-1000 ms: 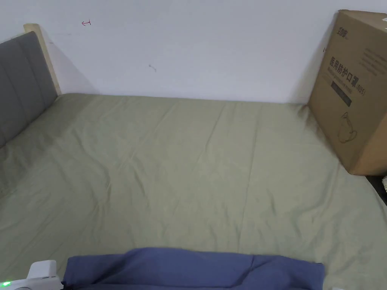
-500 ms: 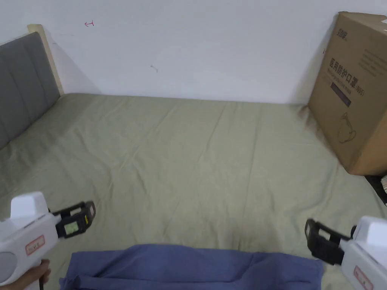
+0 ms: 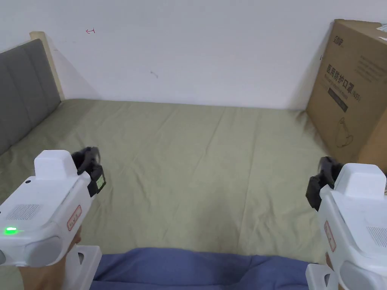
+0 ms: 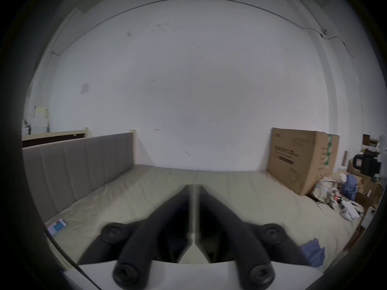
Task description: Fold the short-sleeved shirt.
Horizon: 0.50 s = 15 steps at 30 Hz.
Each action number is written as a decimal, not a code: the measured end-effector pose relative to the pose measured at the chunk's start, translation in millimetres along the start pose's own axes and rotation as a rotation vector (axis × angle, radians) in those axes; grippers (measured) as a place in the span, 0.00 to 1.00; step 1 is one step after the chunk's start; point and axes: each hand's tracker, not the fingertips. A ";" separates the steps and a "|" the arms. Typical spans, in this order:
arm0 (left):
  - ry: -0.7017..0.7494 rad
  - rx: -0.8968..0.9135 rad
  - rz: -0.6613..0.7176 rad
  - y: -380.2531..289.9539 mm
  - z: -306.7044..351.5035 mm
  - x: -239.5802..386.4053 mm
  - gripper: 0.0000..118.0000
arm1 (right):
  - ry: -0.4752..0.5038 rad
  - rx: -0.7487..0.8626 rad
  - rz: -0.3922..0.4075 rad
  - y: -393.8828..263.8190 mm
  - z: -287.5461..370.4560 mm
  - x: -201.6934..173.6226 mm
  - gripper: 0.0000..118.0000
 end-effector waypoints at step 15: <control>-0.112 -0.598 0.347 -76.1 -45.2 -111.7 0.00 | 0.046 -0.065 0.009 -16.2 -16.2 -6.7 0.00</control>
